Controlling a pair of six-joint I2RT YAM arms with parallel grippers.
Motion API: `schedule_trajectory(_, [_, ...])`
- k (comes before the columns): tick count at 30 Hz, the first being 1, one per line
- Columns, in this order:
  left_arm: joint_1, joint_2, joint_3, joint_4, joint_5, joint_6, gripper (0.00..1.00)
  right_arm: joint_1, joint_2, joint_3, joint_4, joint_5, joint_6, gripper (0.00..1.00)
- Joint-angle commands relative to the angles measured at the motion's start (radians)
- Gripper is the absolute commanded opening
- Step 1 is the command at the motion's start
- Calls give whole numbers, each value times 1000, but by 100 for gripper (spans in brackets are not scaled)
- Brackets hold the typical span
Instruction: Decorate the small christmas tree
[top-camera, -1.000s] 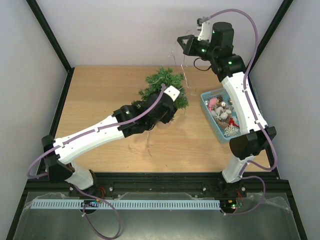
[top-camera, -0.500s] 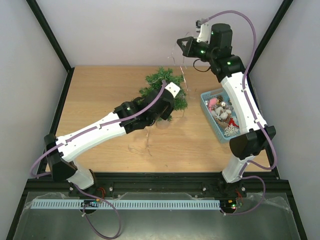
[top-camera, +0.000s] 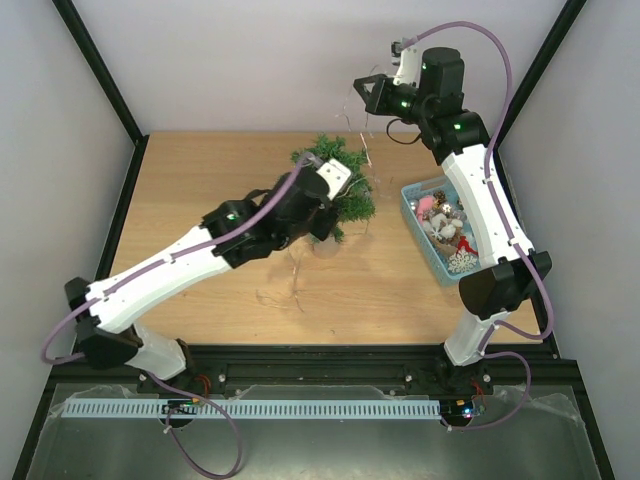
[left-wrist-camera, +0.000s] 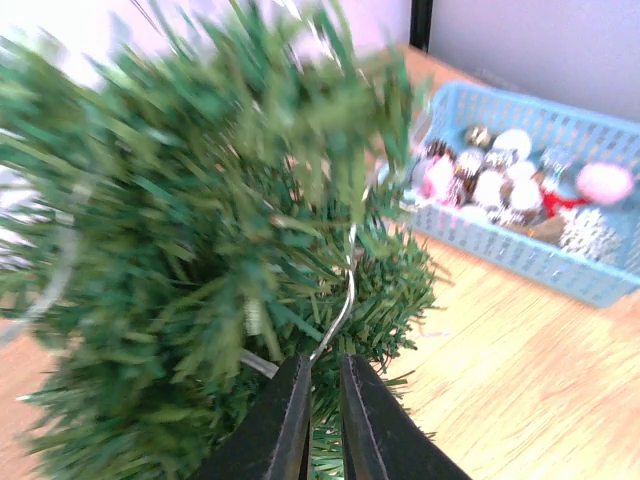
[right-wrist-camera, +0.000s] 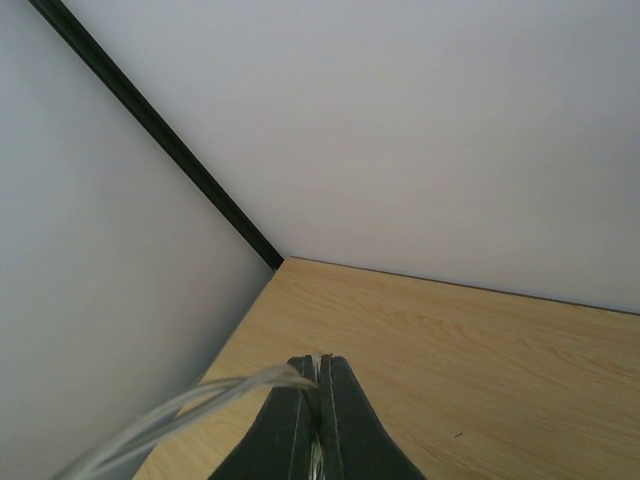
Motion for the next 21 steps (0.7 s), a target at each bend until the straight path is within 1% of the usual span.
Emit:
schedule_trajectory(1, [2, -101, 82, -58, 39, -23, 11, 3, -39, -9, 18, -10, -5, 1])
schedule_trajectory(5, [2, -122, 105, -85, 62, -24, 13, 3, -41, -11, 24, -16, 5, 1])
schedule_trajectory(9, [2, -90, 83, -147, 104, -15, 23, 2, -41, -10, 28, -24, 13, 1])
schedule_trajectory(11, [2, -84, 40, -146, 116, -6, 31, 3, -41, -10, 29, -25, 13, 1])
schedule_trajectory(13, [2, -78, 4, -133, 117, 3, 35, 3, -41, -11, 28, -24, 13, 1])
schedule_trajectory(17, [2, -35, -10, -124, 107, 19, 35, 2, -43, -14, 27, -25, 13, 1])
schedule_trajectory(21, [2, 18, 6, -113, 10, 38, 33, 3, -45, -20, 28, -25, 10, 1])
